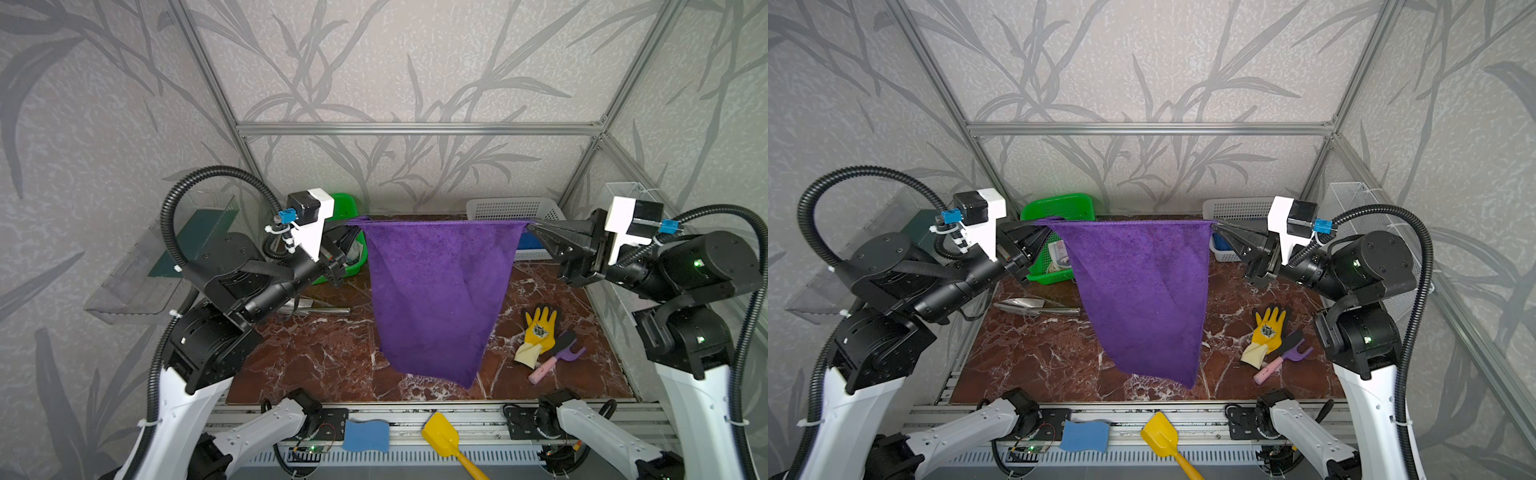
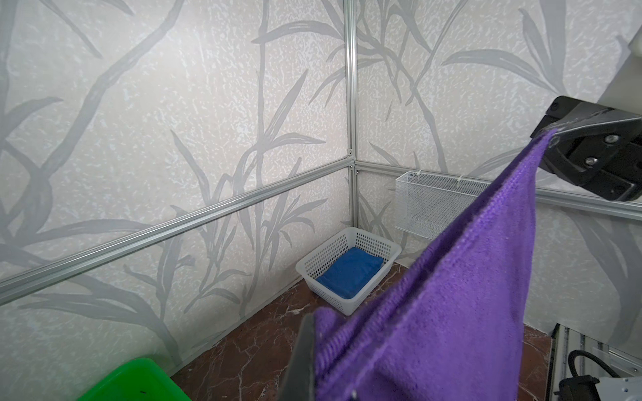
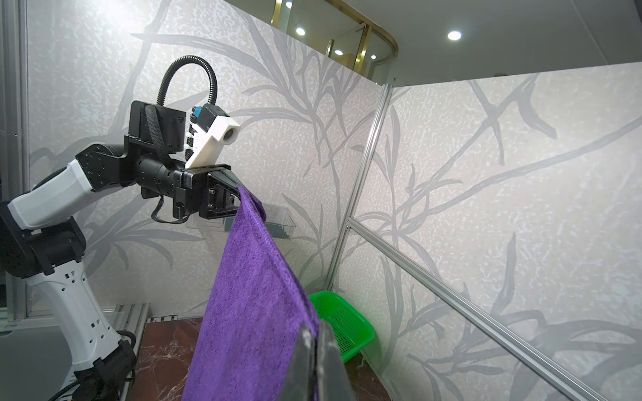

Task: Fold and stack the towels
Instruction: 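Lift the purple towel high with both grippers, stretching it between them, then lower the stretched towel flat onto the table, dragging it toward the robot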

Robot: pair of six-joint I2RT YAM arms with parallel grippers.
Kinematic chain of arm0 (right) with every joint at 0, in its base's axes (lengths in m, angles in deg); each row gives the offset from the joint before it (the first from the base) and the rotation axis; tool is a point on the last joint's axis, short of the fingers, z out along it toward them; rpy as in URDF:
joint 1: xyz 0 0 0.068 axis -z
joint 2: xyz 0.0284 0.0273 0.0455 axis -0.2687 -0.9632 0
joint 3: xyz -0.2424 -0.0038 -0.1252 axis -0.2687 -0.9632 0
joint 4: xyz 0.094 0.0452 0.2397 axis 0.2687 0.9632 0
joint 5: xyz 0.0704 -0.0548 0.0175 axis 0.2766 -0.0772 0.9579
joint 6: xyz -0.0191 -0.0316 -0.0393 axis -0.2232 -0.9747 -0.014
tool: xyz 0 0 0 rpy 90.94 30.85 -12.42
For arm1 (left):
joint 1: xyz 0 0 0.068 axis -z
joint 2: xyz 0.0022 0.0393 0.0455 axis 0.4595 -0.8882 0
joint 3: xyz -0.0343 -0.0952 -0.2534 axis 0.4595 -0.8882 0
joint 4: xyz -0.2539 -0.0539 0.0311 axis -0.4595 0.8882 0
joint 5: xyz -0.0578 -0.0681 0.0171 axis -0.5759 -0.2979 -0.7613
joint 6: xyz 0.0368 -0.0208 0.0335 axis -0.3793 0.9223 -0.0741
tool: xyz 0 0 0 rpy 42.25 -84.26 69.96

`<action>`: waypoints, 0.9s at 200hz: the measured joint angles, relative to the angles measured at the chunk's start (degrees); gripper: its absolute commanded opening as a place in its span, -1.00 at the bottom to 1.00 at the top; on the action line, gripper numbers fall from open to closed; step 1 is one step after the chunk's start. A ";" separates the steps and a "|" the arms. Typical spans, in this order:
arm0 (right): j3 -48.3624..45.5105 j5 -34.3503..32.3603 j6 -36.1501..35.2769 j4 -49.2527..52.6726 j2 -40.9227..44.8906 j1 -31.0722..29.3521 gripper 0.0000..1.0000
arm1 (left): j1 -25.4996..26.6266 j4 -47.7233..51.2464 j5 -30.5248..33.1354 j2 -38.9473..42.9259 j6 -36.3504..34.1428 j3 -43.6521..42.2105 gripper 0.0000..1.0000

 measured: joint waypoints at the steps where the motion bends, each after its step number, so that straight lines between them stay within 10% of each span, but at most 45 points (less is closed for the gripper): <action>1: 0.00 -0.09 -0.09 0.04 -0.04 0.00 -1.00 | 0.00 -0.02 0.31 -0.11 0.00 -0.07 -1.00; 67: -0.04 -9.97 -5.51 2.47 -13.29 1.60 -1.00 | -2.14 -2.01 16.09 -13.99 -2.56 0.00 -1.00; 180: 7.45 -11.76 -3.54 -5.53 -48.06 5.66 -1.00 | -14.32 -1.77 18.71 -60.13 -3.34 24.04 -1.00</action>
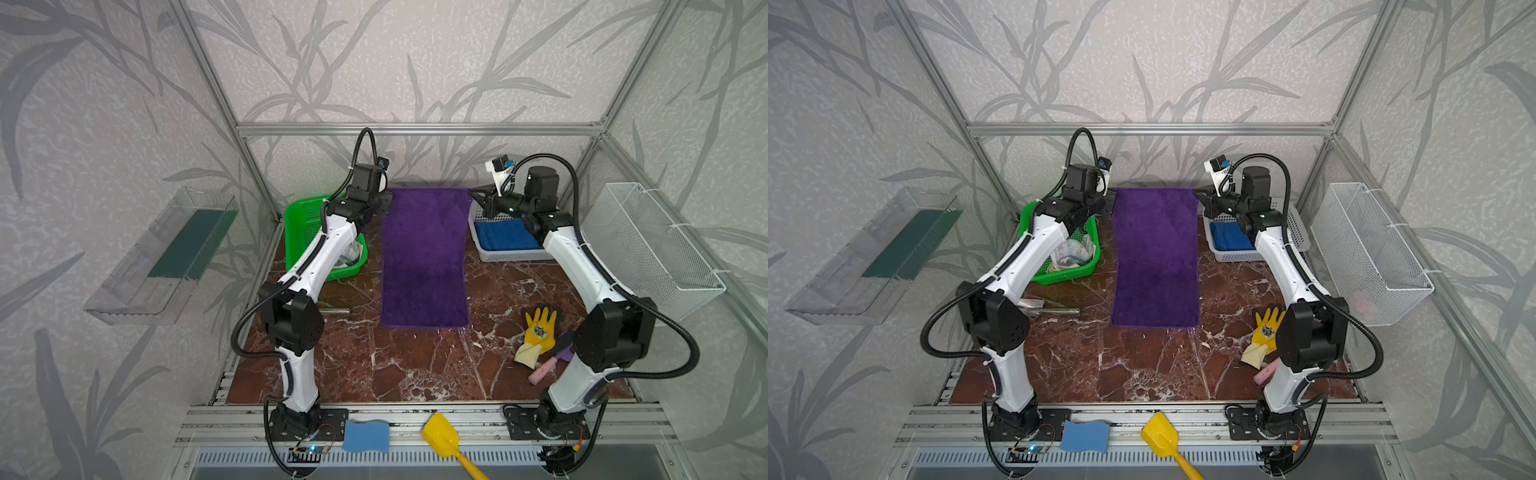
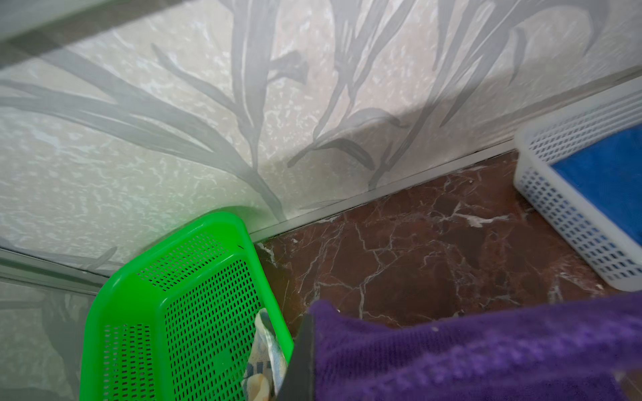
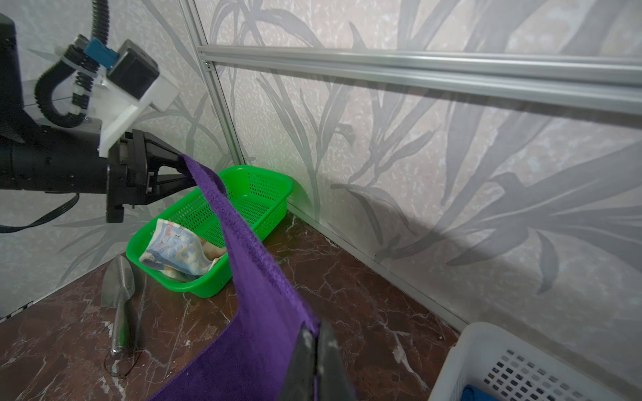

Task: Fold and stack the towels
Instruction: 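Lower the stretched towel flat onto the table, dragging it toward the robot, then fold the far edge of the towel toward the robot with both grippers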

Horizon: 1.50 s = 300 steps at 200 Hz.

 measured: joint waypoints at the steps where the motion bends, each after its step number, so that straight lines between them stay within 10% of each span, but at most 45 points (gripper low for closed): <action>1: 0.07 -0.07 0.00 -0.09 -0.35 0.00 -1.00 | -0.04 0.02 0.07 -0.61 -0.02 0.48 -1.00; 115: -3.61 -3.58 -4.11 -3.63 -8.90 0.00 -1.00 | -0.48 6.60 0.94 -14.91 -1.18 11.58 -1.00; 300: -27.04 -0.55 -7.96 -3.43 3.34 0.79 -1.00 | 3.56 5.03 -0.07 4.66 2.51 -22.86 -1.00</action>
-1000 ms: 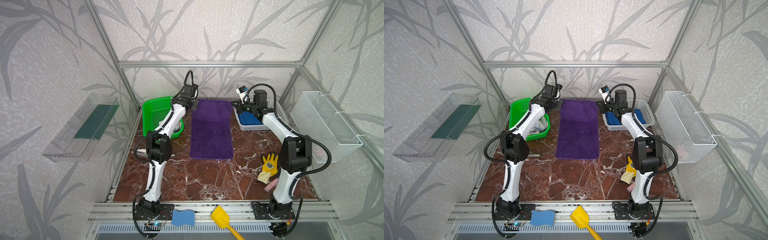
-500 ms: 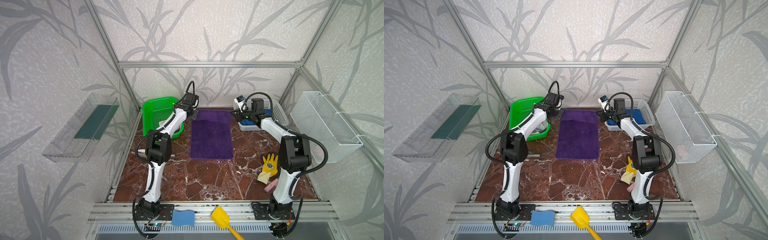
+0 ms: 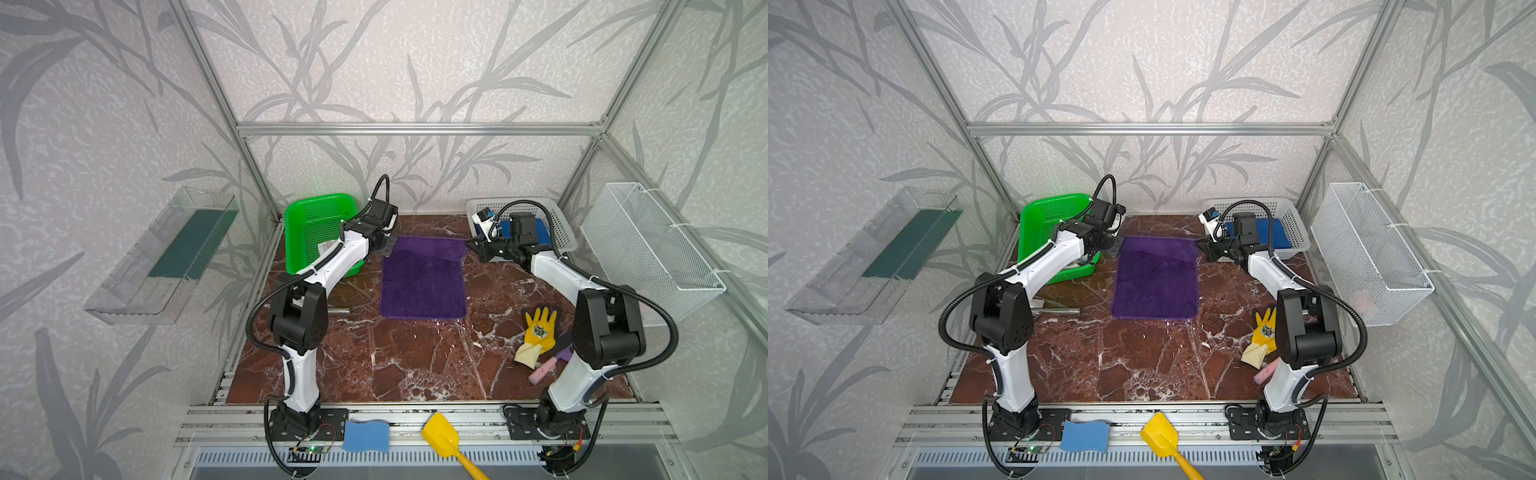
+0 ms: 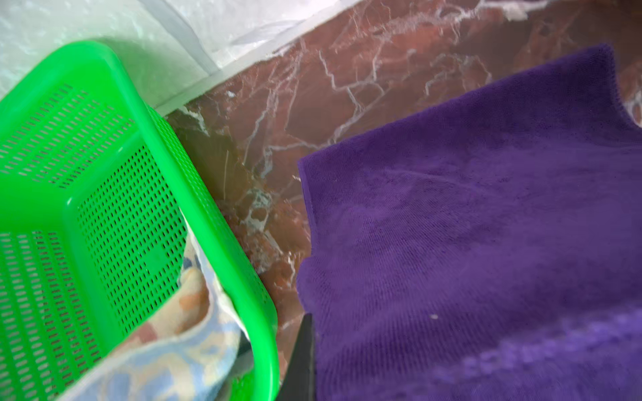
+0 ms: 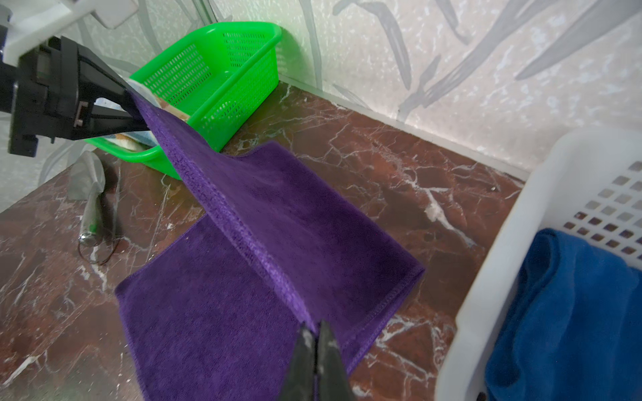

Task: Fold and stack the towels
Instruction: 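Fold the far edge of the towel toward the robot with both grippers, then lay the held towel edge down near the robot and open both grippers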

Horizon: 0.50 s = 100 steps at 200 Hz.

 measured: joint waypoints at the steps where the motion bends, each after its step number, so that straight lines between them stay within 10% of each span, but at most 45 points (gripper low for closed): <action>1: -0.31 0.04 0.02 0.00 0.22 0.00 -1.00 | 0.07 0.00 0.02 0.07 0.00 -0.11 -1.00; 100: -14.67 2.03 2.54 2.86 13.51 0.00 -1.00 | 4.94 0.72 2.67 4.61 6.60 -13.35 -1.00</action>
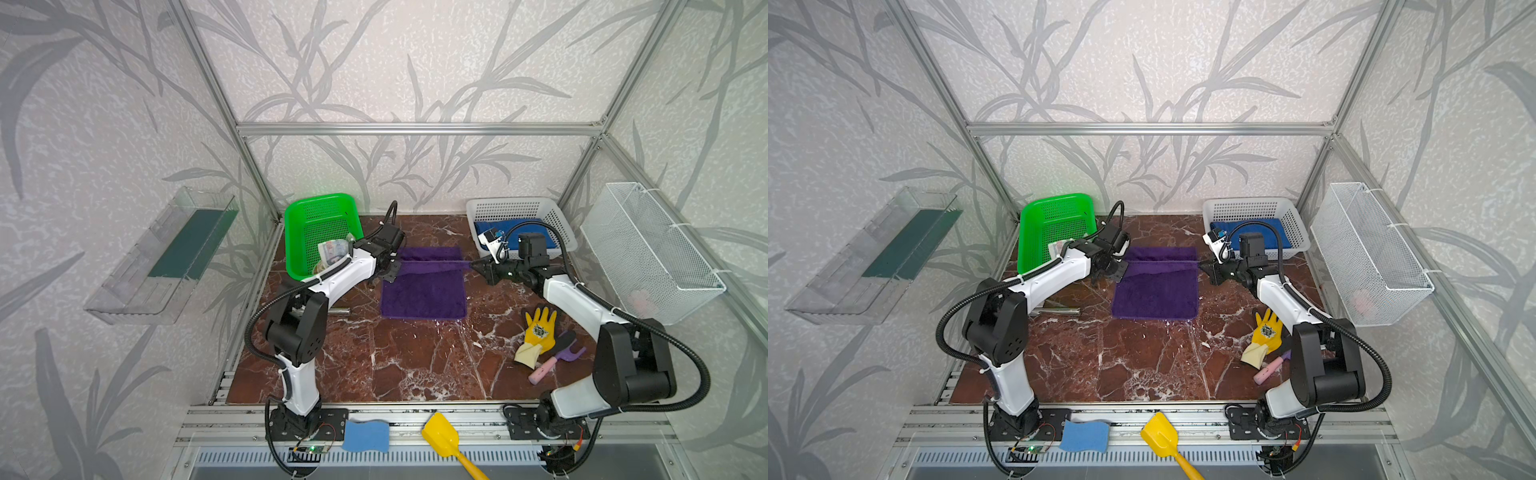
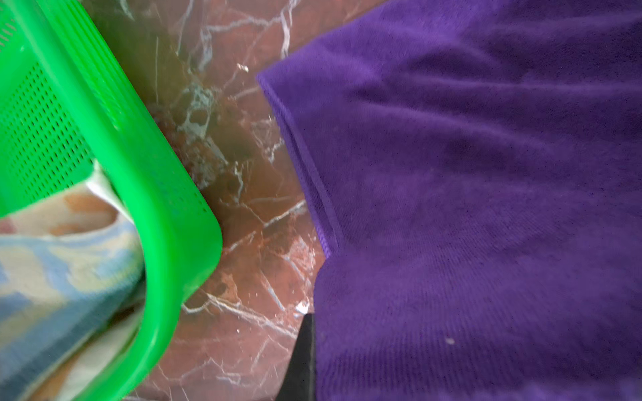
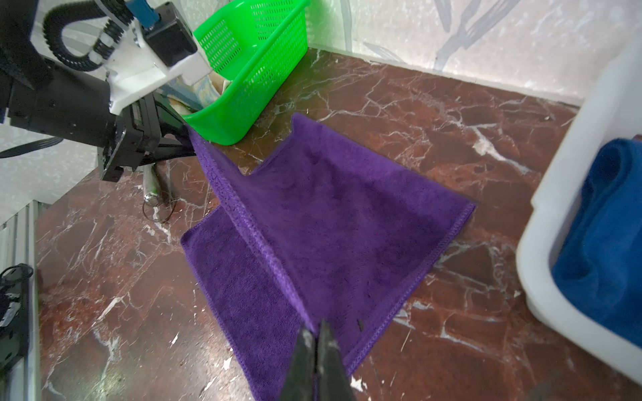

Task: Fold and stack the towels
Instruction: 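Lay the held towel edge down near the robot and open both grippers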

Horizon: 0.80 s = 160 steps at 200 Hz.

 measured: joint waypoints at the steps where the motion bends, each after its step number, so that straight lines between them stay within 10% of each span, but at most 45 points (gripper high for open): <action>1: -0.15 0.00 0.02 0.09 0.11 0.00 -1.00 | 0.02 -0.02 0.02 0.13 0.09 -0.13 -1.00; 160: -8.44 -4.09 6.47 5.81 1.14 -3.32 -1.00 | 2.64 0.26 -0.33 4.46 4.85 -7.87 -1.00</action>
